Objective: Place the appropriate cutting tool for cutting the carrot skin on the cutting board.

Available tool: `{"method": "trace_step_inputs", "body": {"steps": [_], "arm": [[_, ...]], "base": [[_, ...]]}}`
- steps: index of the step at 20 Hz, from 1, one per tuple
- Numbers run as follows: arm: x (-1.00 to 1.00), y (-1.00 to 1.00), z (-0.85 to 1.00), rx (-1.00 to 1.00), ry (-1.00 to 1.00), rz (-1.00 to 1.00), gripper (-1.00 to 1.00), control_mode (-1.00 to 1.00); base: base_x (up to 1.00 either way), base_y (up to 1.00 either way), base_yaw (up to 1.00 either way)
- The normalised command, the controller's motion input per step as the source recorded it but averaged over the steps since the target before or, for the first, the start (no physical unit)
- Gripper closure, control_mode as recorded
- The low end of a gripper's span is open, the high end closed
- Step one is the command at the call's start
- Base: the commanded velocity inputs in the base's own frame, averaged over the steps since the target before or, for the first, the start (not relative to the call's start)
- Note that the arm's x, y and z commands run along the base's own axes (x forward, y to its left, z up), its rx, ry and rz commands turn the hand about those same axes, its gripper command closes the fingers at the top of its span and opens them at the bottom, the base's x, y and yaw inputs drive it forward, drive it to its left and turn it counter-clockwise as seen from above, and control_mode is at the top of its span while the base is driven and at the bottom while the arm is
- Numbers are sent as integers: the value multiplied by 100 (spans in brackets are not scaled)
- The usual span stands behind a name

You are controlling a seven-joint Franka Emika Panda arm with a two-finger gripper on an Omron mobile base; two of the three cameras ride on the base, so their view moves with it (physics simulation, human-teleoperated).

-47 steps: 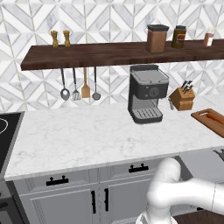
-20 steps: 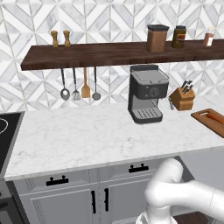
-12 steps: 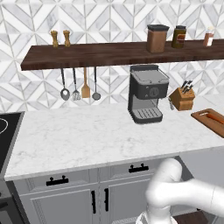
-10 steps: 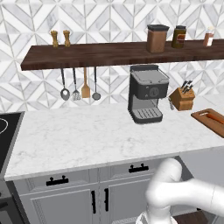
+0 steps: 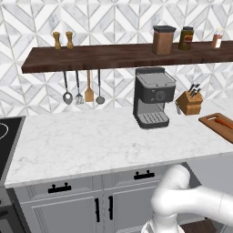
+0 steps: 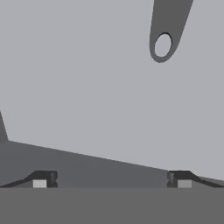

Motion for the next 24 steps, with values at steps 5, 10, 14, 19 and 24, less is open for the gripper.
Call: {"method": "trace_step_inputs", "body": {"steps": [5, 10, 14, 19, 24], "arm": [[20, 22, -4, 0, -16, -3, -100, -100], [29, 8, -1, 0, -6, -1, -100, -100], [22, 0, -7, -7, 0, -4, -100, -100], [29, 0, -18, -11, 0, -4, -100, -100], [16, 0, -22, -8, -1, -3, -100, -100]], "base": [[0, 0, 0], [0, 0, 0], [0, 0, 0], [0, 0, 0], [0, 0, 0]]}}
